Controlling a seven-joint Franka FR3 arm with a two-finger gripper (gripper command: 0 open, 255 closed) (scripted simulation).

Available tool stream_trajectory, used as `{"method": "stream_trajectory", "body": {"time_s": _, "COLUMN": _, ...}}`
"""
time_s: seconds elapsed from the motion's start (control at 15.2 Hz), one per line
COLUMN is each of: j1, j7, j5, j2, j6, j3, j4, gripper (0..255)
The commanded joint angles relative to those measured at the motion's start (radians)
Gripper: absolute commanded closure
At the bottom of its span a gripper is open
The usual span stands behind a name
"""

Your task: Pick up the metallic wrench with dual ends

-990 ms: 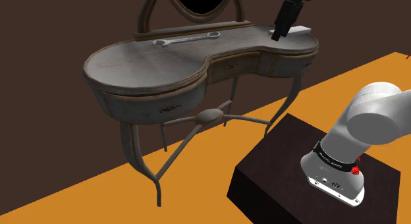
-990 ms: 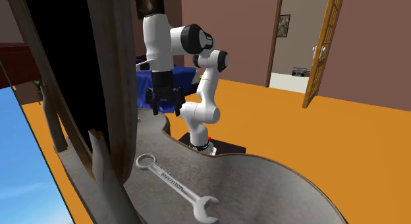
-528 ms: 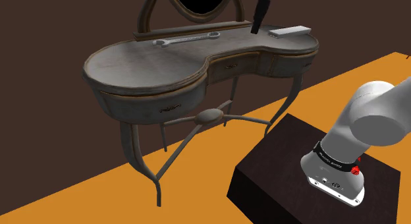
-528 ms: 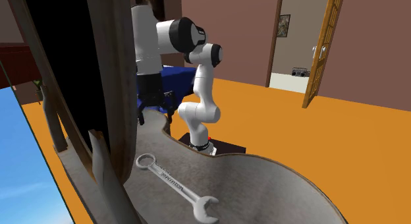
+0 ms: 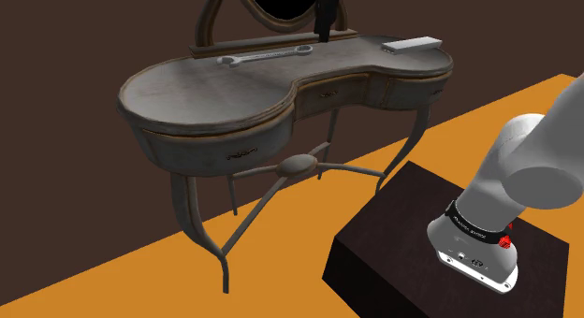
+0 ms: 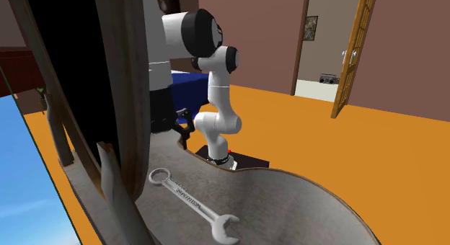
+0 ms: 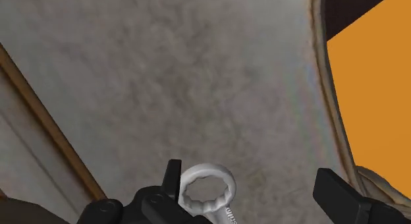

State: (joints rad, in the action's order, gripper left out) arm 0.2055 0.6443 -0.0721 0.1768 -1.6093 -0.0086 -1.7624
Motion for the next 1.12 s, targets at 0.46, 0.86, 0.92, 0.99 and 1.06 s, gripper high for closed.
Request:
{"method": "stream_trajectory", "body": {"time_s": 0.46, "j1": 0.090, "j7": 0.261, "j5": 0.044, "j2": -0.354, "j6": 0.138, "j3": 0.082, "j4": 0.452, "gripper": 0}}
{"method": "stream_trajectory", "body": {"time_s": 0.86, "j1": 0.093, "j7": 0.274, "j5": 0.045, "j2": -0.340, "j6": 0.066, "j3": 0.084, "j4": 0.365, "gripper": 0}}
{"method": "stream_trajectory", "body": {"time_s": 0.92, "j1": 0.093, "j7": 0.274, "j5": 0.045, "j2": -0.336, "j6": 0.051, "j3": 0.084, "j4": 0.345, "gripper": 0}}
{"method": "stream_trajectory", "body": {"time_s": 0.99, "j1": 0.093, "j7": 0.275, "j5": 0.044, "j2": -0.330, "j6": 0.027, "j3": 0.084, "j4": 0.316, "gripper": 0}}
{"method": "stream_trajectory", "body": {"time_s": 1.06, "j1": 0.093, "j7": 0.275, "j5": 0.044, "j2": -0.330, "j6": 0.027, "j3": 0.084, "j4": 0.316, "gripper": 0}}
